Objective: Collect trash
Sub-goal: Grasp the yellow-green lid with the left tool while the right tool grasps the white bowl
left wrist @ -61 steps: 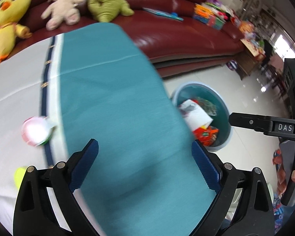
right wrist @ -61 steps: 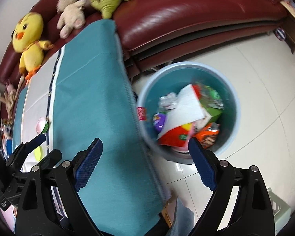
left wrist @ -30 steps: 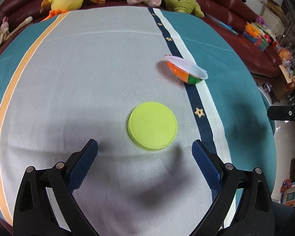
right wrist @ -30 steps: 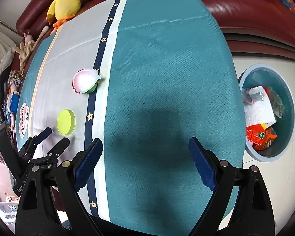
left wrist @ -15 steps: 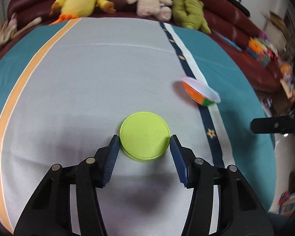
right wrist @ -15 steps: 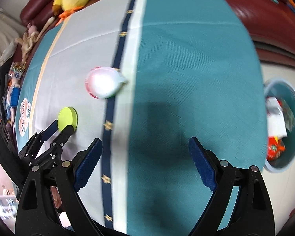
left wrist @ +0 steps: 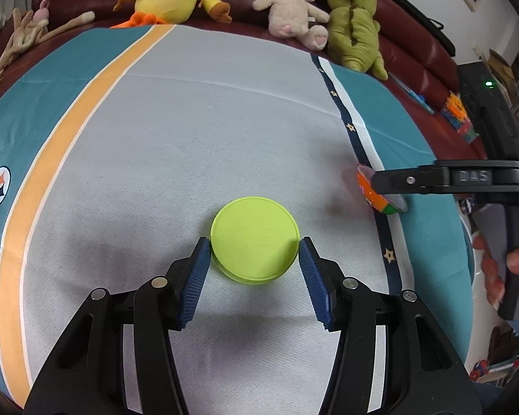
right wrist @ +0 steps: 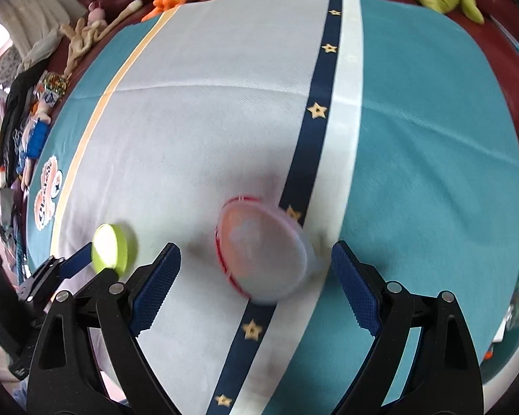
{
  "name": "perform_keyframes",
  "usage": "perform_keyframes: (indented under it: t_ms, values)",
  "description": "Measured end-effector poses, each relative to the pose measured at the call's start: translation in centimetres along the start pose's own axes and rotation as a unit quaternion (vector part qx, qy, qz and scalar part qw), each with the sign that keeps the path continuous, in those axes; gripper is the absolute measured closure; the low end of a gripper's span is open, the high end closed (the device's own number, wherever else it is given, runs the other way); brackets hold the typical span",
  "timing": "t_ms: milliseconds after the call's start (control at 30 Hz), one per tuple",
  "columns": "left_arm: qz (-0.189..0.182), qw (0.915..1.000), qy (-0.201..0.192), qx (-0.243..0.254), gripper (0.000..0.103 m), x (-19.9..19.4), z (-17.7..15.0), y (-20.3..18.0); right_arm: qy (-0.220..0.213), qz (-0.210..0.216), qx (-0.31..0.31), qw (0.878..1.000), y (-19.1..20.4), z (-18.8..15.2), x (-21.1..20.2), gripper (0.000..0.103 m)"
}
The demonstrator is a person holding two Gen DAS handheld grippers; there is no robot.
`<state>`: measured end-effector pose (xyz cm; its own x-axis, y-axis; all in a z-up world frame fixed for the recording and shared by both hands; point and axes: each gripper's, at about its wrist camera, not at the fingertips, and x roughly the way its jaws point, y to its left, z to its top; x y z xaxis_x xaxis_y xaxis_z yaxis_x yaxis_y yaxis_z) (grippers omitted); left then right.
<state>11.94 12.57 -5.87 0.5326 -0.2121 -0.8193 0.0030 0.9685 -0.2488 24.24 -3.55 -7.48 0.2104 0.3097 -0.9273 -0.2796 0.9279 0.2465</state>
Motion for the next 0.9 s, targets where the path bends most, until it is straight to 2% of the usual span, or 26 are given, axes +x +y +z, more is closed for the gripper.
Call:
perform_keyframes:
  t_ms: [167,200,233,267,633,900]
  values:
    - [0.000,1.0000,0.003,-0.004,0.049,0.3,0.2,0.1,0.006,-0.007,-0.011,1.000,-0.3,0.7,1.1,0.018]
    - [0.000,1.0000,0.004,-0.005,0.049,0.4,0.2,0.0,0.006,-0.007,-0.013,1.000,-0.3,0.7,1.3,0.024]
    - [0.000,1.0000,0.005,-0.005,0.049,0.4,0.2,0.0,0.008,-0.006,-0.015,1.000,-0.3,0.6,1.3,0.040]
    - [0.000,1.0000,0.007,-0.004,0.049,0.5,0.2,-0.1,0.012,-0.007,-0.018,1.000,-0.2,0.4,1.5,0.048]
    - [-0.004,0.9997,0.006,0.023,0.049,0.2,0.2,-2.9,-0.014,0.014,0.022,1.000,-2.1,-2.4,-1.8,0.048]
    - [-0.016,0.9979,0.008,0.061,0.049,0.3,0.0,-7.7,-0.049,0.031,0.076,0.995,-5.6,-5.8,-5.8,0.048]
